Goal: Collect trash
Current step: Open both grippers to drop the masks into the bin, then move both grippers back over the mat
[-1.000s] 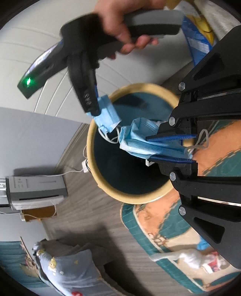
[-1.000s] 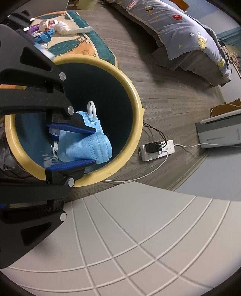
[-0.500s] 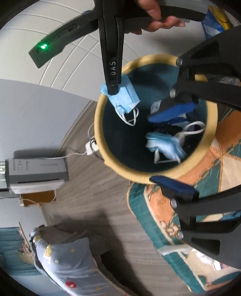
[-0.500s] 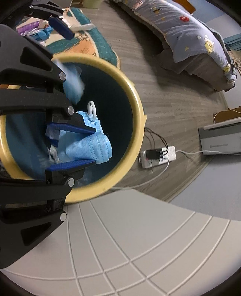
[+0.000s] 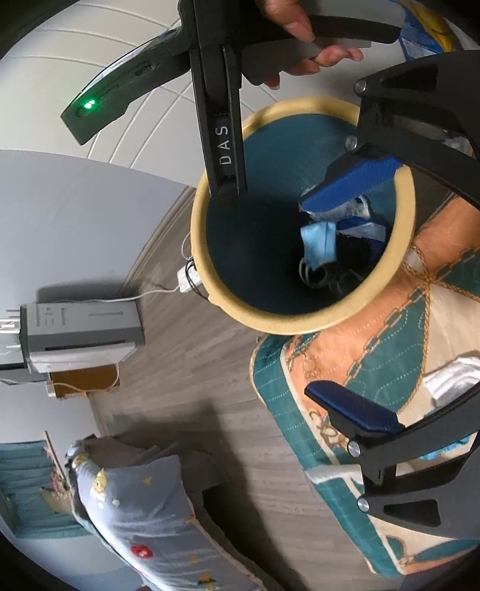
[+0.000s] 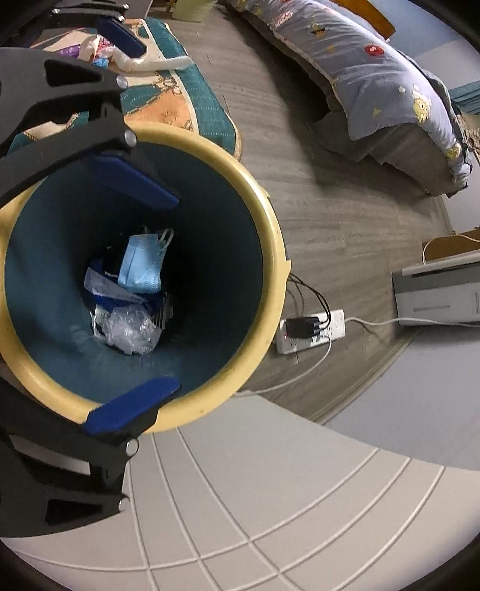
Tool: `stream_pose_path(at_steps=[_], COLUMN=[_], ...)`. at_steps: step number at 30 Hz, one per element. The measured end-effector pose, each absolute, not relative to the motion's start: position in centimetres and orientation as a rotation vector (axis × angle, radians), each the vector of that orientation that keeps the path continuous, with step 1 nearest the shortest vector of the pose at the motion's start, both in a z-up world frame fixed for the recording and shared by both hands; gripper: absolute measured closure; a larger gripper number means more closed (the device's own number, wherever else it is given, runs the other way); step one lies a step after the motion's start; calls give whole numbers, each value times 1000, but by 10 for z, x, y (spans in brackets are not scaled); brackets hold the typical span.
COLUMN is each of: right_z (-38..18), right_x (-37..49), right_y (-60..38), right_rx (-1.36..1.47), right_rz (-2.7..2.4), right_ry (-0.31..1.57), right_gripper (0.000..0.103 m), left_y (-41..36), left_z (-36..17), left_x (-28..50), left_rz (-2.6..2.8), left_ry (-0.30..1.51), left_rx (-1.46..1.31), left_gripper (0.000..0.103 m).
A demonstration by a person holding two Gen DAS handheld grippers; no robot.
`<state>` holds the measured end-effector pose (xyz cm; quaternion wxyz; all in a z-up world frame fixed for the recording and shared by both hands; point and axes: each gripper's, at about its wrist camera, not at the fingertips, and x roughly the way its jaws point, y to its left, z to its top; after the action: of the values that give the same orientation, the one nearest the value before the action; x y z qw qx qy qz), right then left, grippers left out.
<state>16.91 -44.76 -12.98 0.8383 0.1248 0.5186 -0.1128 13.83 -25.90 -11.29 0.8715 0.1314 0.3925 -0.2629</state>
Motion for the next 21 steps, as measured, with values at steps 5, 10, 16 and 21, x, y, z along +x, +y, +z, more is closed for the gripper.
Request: stream_pose_path(at_steps=[5, 10, 16, 21], right_z=[-119, -99, -73, -57], right_x=[165, 160, 154, 147], right_y=[-444, -428, -399, -373], right_rx=[281, 243, 175, 102], right_rz=[-243, -211, -156, -119], right_ry=[1096, 1074, 1037, 1022], right_gripper=[6, 6, 6, 6], left_y=[-248, -221, -173, -124], left_z=[-105, -85, -48, -16], left_x=[129, 113, 94, 77], left_rz=[-520, -496, -426, -363], left_ry=[814, 793, 739, 701], left_rx=[295, 295, 294, 279], left_gripper=[8, 8, 8, 6])
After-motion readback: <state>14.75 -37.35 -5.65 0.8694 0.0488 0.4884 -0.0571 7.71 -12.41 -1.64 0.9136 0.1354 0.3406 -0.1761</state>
